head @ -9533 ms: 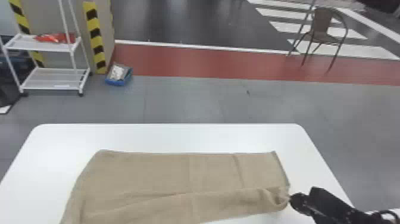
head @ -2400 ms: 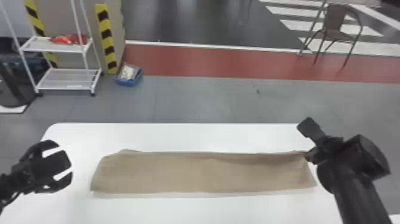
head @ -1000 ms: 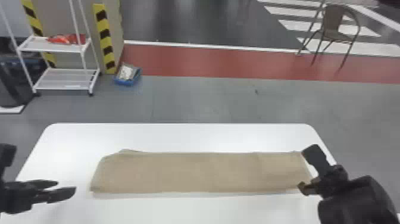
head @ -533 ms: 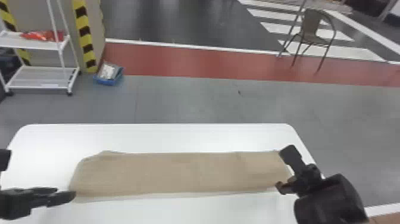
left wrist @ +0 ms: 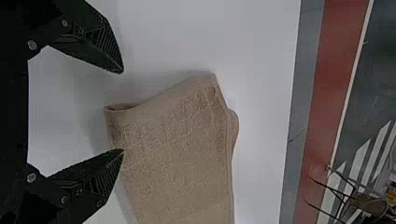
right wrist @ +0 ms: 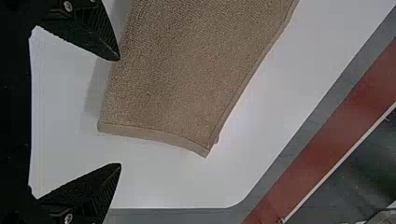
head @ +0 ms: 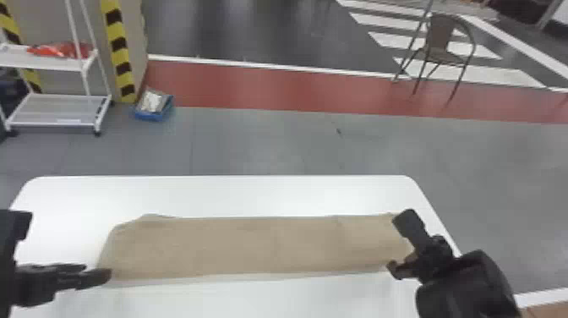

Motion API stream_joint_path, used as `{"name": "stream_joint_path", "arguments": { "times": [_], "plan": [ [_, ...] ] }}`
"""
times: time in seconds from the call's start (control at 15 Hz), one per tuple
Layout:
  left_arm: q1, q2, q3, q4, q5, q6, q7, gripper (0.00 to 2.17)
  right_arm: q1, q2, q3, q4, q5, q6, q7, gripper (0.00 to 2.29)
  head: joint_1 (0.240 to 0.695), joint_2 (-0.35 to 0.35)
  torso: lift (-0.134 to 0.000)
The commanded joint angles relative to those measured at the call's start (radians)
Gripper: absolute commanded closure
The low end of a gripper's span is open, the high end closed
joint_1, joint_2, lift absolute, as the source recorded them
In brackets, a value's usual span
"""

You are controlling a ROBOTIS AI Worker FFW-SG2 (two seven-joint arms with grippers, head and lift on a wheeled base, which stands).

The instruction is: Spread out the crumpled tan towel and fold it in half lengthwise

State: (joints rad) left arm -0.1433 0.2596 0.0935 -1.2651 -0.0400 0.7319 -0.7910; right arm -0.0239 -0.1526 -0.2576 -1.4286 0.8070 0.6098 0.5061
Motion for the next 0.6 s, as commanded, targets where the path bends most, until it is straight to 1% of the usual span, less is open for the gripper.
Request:
{"name": "stream_joint_path", "arguments": {
  "times": [0.0,0.13,0.2,0.27,0.33,0.4,0.53],
  "plan": [
    [-0.001,-0.008,-0.009,0.009,0.000,-0.005,0.003,0.80,0.001,0.001,0.000,-0.004,0.000,0.000,0.000,0.08,0.695,-0.224,0.000],
    [-0.001,-0.014,-0.011,0.009,0.000,-0.009,-0.001,1.27,0.006,0.001,-0.003,-0.006,0.000,0.000,0.000,0.08,0.695,-0.229,0.000],
    [-0.001,-0.014,-0.011,0.009,-0.001,-0.009,-0.004,1.68,0.007,0.001,-0.005,-0.006,0.000,0.000,0.000,0.08,0.695,-0.235,0.000],
    [0.002,-0.010,-0.009,0.006,-0.001,-0.005,-0.017,1.95,0.010,0.001,-0.008,-0.010,0.000,0.003,0.000,0.08,0.695,-0.239,0.000],
    [0.019,0.003,0.000,-0.010,-0.001,0.001,-0.050,2.01,0.012,-0.001,-0.011,-0.018,-0.003,0.000,0.002,0.08,0.695,-0.242,0.000],
    [0.051,0.015,0.017,-0.054,-0.001,0.019,-0.082,2.01,0.013,-0.001,-0.014,-0.018,-0.005,0.000,0.003,0.08,0.695,-0.246,0.000],
    [0.146,0.044,0.072,-0.161,-0.001,0.031,-0.120,2.01,0.013,-0.005,-0.015,-0.018,-0.008,-0.003,0.003,0.08,0.695,-0.247,0.000]
  ]
}}
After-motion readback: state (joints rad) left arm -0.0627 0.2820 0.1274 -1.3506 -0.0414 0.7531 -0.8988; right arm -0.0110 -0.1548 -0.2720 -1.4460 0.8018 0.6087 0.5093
